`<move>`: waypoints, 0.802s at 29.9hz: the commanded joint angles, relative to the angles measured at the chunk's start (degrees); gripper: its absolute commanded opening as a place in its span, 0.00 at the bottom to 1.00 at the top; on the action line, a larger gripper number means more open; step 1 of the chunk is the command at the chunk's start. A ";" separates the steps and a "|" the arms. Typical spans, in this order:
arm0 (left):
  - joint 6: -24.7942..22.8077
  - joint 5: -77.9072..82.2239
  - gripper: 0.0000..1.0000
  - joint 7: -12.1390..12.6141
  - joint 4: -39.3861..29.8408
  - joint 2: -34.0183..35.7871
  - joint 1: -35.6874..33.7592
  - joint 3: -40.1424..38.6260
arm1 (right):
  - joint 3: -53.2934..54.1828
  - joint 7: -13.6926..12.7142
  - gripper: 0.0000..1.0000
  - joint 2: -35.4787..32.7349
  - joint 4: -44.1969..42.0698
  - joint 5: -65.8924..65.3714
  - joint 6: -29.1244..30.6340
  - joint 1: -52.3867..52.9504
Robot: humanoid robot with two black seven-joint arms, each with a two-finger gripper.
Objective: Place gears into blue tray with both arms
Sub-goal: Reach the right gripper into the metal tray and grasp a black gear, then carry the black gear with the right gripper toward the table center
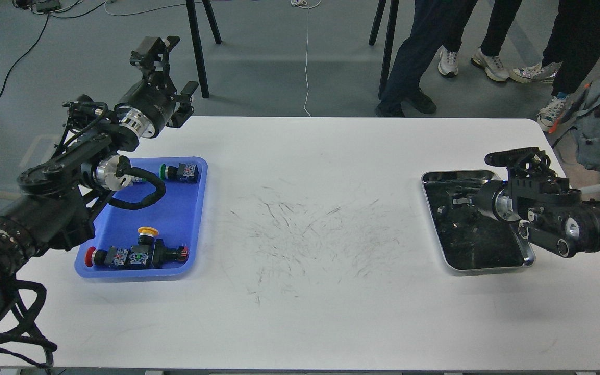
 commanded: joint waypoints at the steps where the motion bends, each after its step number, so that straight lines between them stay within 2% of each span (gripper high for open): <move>1: 0.04 0.02 1.00 0.00 0.05 -0.17 -0.08 0.00 | 0.01 0.77 0.20 -0.05 -0.11 -0.09 0.39 0.05; 7: 0.13 0.10 1.00 0.00 0.05 0.00 -0.08 0.00 | 0.01 1.92 0.02 -0.05 -0.11 -0.09 0.65 0.14; 17: 0.13 0.10 1.00 0.00 0.05 0.09 -0.08 0.00 | 3.25 5.79 0.01 0.03 0.86 0.61 0.56 4.00; 24: 0.13 -0.16 1.00 0.00 -0.22 0.97 -0.08 -0.09 | 15.03 6.40 0.01 0.21 7.18 0.17 -0.23 6.46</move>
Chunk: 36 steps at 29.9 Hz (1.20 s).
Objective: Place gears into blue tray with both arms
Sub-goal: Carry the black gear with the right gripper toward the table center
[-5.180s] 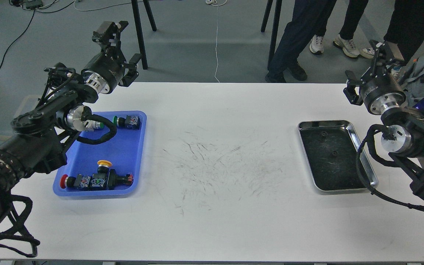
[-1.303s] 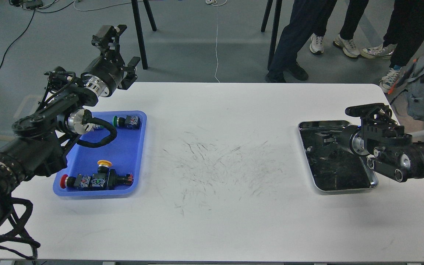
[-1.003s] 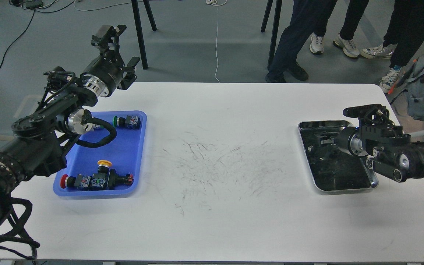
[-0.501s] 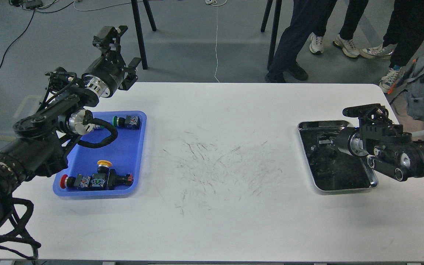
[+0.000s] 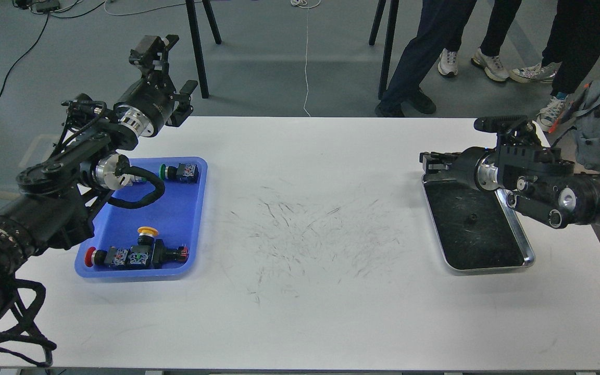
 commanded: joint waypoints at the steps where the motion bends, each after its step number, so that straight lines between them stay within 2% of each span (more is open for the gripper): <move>1: 0.00 -0.30 1.00 0.00 -0.27 0.58 0.10 -0.09 | 4.93 0.11 0.01 0.21 4.95 -0.50 -0.19 1.78; 5: 0.00 -0.39 1.00 0.00 -0.45 1.81 0.10 -0.18 | 5.63 0.55 0.01 3.28 8.65 -0.50 -1.15 5.04; 10: -0.18 -0.47 1.00 0.00 -0.45 2.43 0.10 -0.18 | 5.63 3.36 0.01 9.34 9.45 -0.59 -1.42 6.36; 21: -0.44 -0.56 1.00 -0.09 -0.53 3.48 0.37 -0.27 | 4.67 5.21 0.01 21.31 9.01 -12.80 -2.47 -0.49; 31: -0.27 -0.56 1.00 -0.09 -0.53 3.48 0.37 -0.27 | 0.10 6.97 0.01 21.31 7.52 -16.58 -2.65 -3.04; 36: -0.27 -0.65 1.00 -0.09 -0.53 3.83 0.37 -0.35 | -1.04 6.97 0.01 21.31 6.73 -17.11 -2.65 -3.31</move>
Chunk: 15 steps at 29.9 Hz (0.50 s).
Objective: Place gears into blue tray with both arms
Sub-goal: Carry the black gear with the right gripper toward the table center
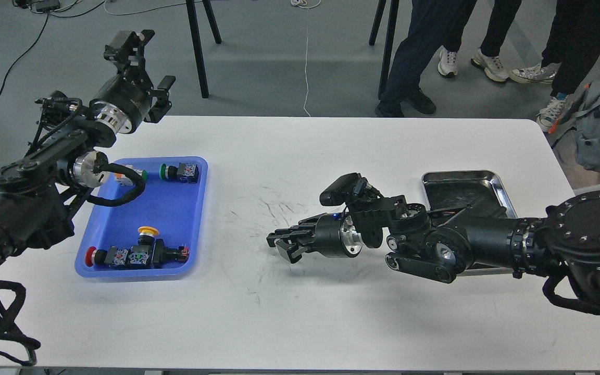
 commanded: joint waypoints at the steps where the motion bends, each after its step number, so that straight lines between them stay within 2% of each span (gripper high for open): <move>1: 0.00 -0.03 1.00 0.00 0.00 0.42 -0.04 -0.07 | -0.92 0.11 0.01 0.00 -0.68 -0.65 -0.03 -0.15; 11: 0.00 -0.03 1.00 0.00 0.00 0.50 0.32 -0.07 | -0.83 0.11 0.02 0.00 -1.03 -0.66 -0.30 -0.07; 14: -0.08 -0.03 1.00 0.00 0.00 0.50 0.32 -0.07 | -0.75 0.11 0.08 0.00 -1.47 -0.57 -0.39 0.11; 15: -0.09 -0.03 1.00 0.00 0.00 0.50 0.32 -0.07 | -0.57 0.11 0.14 0.00 -1.64 -0.57 -0.47 0.11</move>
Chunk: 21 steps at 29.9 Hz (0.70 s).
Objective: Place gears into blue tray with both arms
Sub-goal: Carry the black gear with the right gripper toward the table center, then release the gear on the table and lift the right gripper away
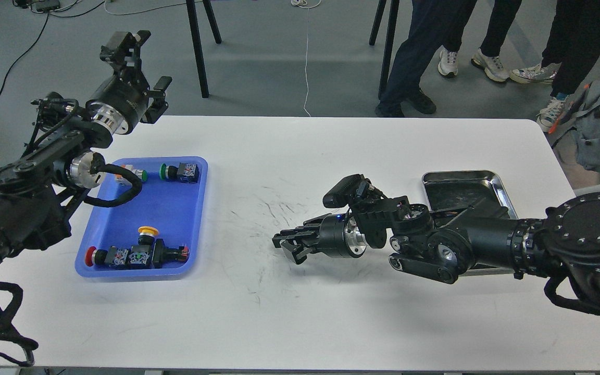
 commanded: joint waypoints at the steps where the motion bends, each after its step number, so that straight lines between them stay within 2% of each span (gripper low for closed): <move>1: 0.02 0.01 1.00 0.00 0.00 0.00 0.02 0.09 | 0.32 0.00 0.23 0.00 -0.60 0.19 -0.23 0.16; 3: 0.19 0.18 1.00 0.18 0.00 0.00 0.02 0.36 | 0.32 0.18 0.46 0.00 -0.60 0.46 -0.76 0.16; 6: 0.19 0.18 1.00 0.09 0.00 0.00 0.02 0.36 | 0.32 2.02 0.59 0.00 -0.51 0.81 -0.85 0.24; 8: 0.11 0.10 1.00 0.09 0.00 0.00 0.10 0.27 | 0.41 2.20 0.67 0.00 -0.60 0.90 -0.85 0.16; 21: -0.07 -1.13 1.00 0.62 0.61 0.09 0.28 -1.22 | 3.83 2.20 0.69 0.00 -0.69 5.19 -0.85 0.95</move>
